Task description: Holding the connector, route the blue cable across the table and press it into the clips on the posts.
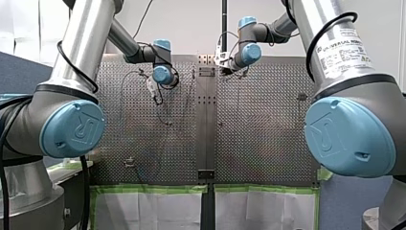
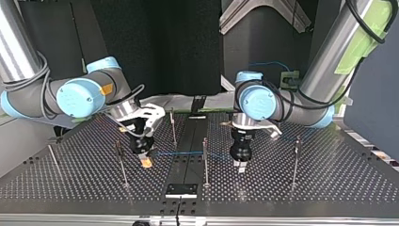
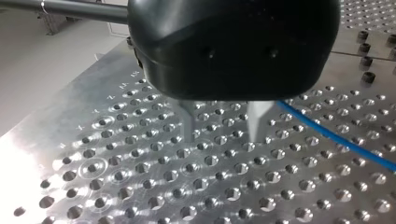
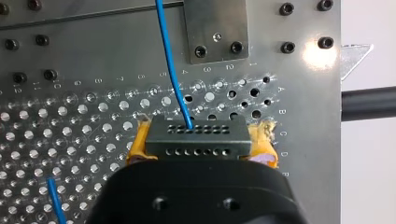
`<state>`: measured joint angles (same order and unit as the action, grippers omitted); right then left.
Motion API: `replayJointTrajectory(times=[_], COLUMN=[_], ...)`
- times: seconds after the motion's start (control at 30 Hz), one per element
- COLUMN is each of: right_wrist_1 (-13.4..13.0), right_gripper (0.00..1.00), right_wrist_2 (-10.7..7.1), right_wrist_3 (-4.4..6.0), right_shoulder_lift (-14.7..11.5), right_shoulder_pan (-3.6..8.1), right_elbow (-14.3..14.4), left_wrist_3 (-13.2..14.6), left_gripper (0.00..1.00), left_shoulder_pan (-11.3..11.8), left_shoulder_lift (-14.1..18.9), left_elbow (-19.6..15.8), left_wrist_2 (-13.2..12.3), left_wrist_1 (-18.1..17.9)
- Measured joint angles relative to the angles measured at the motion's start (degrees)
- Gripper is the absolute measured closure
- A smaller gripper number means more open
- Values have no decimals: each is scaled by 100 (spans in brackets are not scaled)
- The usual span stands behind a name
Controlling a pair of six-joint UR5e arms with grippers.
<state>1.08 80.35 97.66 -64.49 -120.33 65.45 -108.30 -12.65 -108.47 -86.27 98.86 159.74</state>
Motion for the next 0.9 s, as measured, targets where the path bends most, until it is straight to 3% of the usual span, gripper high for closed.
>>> replayJointTrajectory(times=[0.07, 0.43, 0.63, 0.9], right_wrist_1=[2, 18, 36, 55], right_gripper=[100, 100, 100, 100], right_wrist_2=[-6, -4, 6, 7], right_wrist_3=[0, 0, 0, 0], right_shoulder_lift=[1, 7, 10, 10], right_shoulder_pan=[0, 52, 101, 109], right_elbow=[0, 0, 5, 7], left_wrist_3=[8, 140, 100, 81], left_gripper=[0, 0, 0, 0], left_shoulder_pan=[-11, -69, -101, -207], left_shoulder_lift=[0, 59, 317, 719], left_elbow=[-1, -48, -302, -658], left_wrist_2=[-10, -33, -51, -345], left_wrist_1=[49, 544, 723, 823])
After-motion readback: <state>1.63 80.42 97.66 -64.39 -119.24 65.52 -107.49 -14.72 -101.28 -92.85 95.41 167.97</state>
